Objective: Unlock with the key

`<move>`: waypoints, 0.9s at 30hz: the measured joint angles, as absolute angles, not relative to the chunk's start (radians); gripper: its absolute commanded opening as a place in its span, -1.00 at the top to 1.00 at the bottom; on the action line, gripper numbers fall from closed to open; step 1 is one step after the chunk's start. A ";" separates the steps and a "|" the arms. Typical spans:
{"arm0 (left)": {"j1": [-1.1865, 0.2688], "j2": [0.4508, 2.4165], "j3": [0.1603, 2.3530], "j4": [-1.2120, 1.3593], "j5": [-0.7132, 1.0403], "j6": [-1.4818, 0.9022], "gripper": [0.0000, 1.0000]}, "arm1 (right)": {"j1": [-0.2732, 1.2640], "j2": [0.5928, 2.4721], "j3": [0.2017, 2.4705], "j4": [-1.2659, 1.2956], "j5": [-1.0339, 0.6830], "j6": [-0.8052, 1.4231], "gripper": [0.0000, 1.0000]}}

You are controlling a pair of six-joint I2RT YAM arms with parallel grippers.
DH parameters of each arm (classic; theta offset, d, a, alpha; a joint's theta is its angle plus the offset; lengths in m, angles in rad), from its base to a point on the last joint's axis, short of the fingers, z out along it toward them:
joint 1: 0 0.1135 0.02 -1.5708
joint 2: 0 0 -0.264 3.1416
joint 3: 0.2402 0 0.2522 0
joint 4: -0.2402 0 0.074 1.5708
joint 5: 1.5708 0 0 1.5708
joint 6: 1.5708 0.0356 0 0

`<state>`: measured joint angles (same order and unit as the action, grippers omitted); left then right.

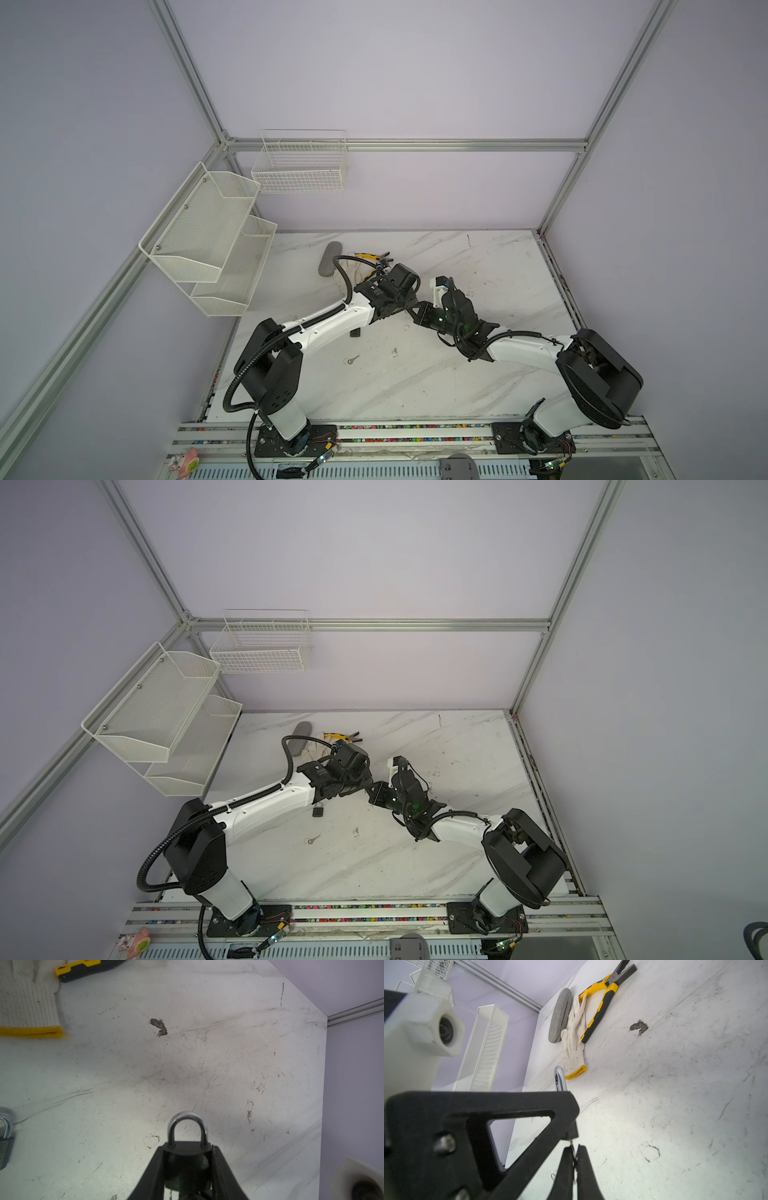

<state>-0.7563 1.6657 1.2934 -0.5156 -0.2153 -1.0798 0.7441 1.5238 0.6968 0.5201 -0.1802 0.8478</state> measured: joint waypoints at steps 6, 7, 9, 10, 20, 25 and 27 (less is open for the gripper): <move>-0.756 1.656 1.294 -0.517 -0.226 -1.079 1.00 | 0.744 1.515 0.697 0.525 -0.189 0.828 0.97; -0.756 1.654 1.294 -0.517 -0.230 -1.079 1.00 | 0.743 1.513 0.697 0.524 -0.192 0.825 0.89; -0.756 1.652 1.294 -0.517 -0.234 -1.080 1.00 | 0.741 1.508 0.696 0.524 -0.200 0.820 0.77; -0.756 1.651 1.294 -0.516 -0.235 -1.080 1.00 | 0.740 1.503 0.693 0.523 -0.204 0.820 0.75; -0.740 1.645 1.295 -0.532 -0.270 -1.081 1.00 | 0.739 1.431 0.656 0.548 -0.252 0.833 0.60; -0.738 1.645 1.295 -0.532 -0.271 -1.082 1.00 | 0.735 1.433 0.649 0.564 -0.257 0.854 0.61; -0.738 1.645 1.295 -0.532 -0.270 -1.082 1.00 | 0.728 1.439 0.649 0.577 -0.260 0.865 0.62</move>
<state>-0.7380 1.6451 1.2945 -0.5320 -0.2699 -1.0824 0.7280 1.4391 0.6495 0.5774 -0.2600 0.8650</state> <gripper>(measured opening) 0.310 0.197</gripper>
